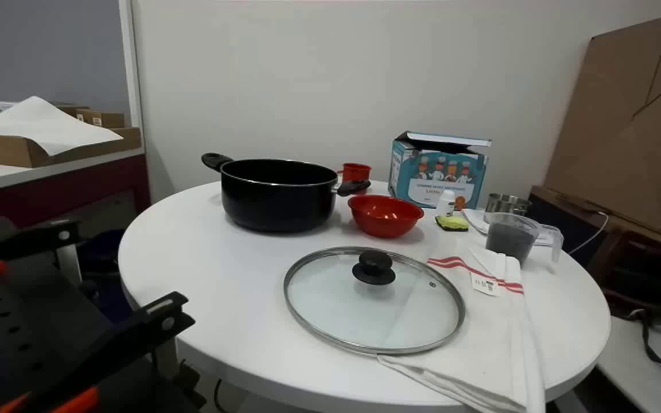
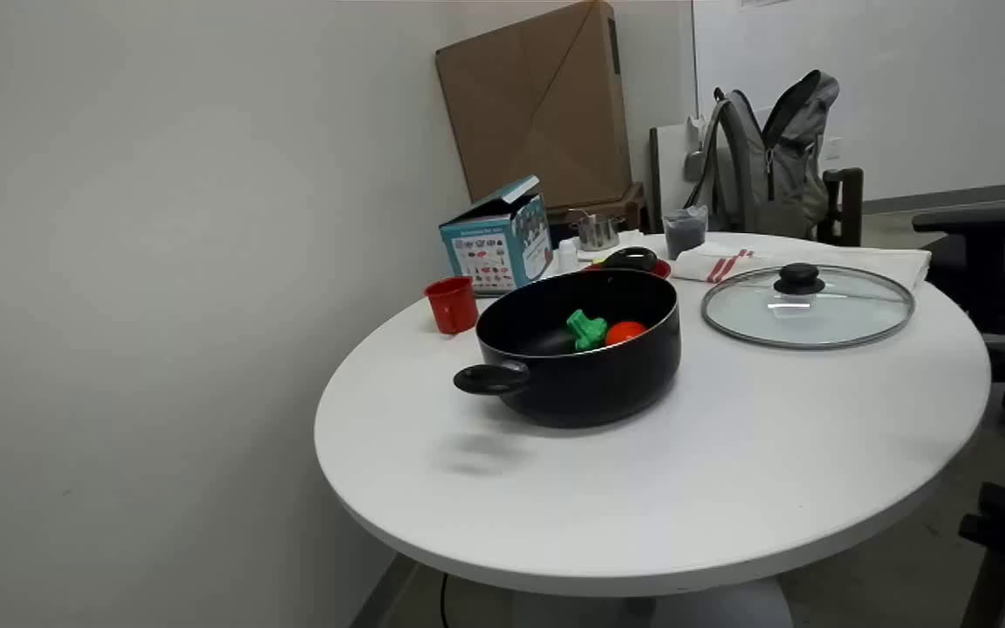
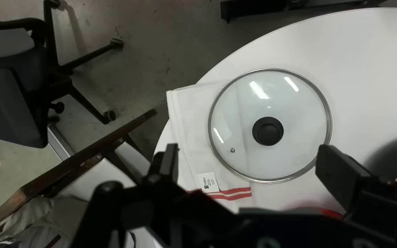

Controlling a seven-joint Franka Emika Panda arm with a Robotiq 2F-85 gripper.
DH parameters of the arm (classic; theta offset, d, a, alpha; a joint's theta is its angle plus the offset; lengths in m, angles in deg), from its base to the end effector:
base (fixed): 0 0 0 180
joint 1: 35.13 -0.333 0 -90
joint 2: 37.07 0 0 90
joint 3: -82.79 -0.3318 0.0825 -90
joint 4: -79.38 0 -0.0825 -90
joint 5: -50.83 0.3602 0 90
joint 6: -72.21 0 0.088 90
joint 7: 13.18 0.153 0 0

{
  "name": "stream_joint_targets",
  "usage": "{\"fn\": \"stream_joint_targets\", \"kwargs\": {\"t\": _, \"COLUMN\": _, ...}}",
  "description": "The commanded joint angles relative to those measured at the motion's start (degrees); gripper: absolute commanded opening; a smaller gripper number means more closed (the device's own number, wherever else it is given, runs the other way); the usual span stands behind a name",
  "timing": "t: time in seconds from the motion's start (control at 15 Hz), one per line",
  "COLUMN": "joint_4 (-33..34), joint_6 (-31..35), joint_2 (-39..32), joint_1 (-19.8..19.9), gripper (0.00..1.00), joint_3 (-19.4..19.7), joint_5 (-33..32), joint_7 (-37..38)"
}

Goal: Put the lid on the black pot

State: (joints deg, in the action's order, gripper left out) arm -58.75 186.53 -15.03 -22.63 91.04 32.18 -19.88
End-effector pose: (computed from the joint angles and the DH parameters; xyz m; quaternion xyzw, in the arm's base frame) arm 0.3601 -0.1731 0.4331 0.9916 -0.0468 -0.0426 0.1131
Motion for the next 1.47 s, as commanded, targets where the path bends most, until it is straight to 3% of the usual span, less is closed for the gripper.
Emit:
{"fn": "stream_joint_targets", "kwargs": {"t": 0.0, "joint_4": 0.1, "joint_6": -0.2, "joint_2": 0.0, "joint_1": -0.6, "gripper": 1.0, "joint_3": 0.5, "joint_5": -0.2, "joint_7": 0.2}}
{"fn": "stream_joint_targets", "kwargs": {"t": 0.47, "joint_4": 0.1, "joint_6": -0.2, "joint_2": 0.0, "joint_1": -0.6, "gripper": 1.0, "joint_3": 0.5, "joint_5": -0.2, "joint_7": 0.2}}
{"fn": "stream_joint_targets", "kwargs": {"t": 0.6, "joint_4": 0.9, "joint_6": 1.4, "joint_2": -1.8, "joint_1": -0.1, "gripper": 1.0, "joint_3": 0.3, "joint_5": -0.6, "joint_7": 3.1}}
{"fn": "stream_joint_targets", "kwargs": {"t": 0.8, "joint_4": -1.4, "joint_6": 13.2, "joint_2": -3.2, "joint_1": 0.6, "gripper": 1.0, "joint_3": 0.3, "joint_5": -2.3, "joint_7": 8.2}}
{"fn": "stream_joint_targets", "kwargs": {"t": 0.93, "joint_4": -2.9, "joint_6": 22.9, "joint_2": -6.4, "joint_1": 1.6, "gripper": 1.0, "joint_3": 0.1, "joint_5": -4.6, "joint_7": 11.6}}
{"fn": "stream_joint_targets", "kwargs": {"t": 1.07, "joint_4": -3.0, "joint_6": 28.5, "joint_2": -10.9, "joint_1": 2.4, "gripper": 1.0, "joint_3": 0.6, "joint_5": -5.7, "joint_7": 12.6}}
{"fn": "stream_joint_targets", "kwargs": {"t": 1.2, "joint_4": -2.8, "joint_6": 31.6, "joint_2": -15.3, "joint_1": 2.7, "gripper": 1.0, "joint_3": 1.3, "joint_5": -4.9, "joint_7": 11.7}}
{"fn": "stream_joint_targets", "kwargs": {"t": 1.4, "joint_4": -2.1, "joint_6": 33.2, "joint_2": -21.8, "joint_1": 0.9, "gripper": 1.0, "joint_3": 3.2, "joint_5": 2.8, "joint_7": 1.7}}
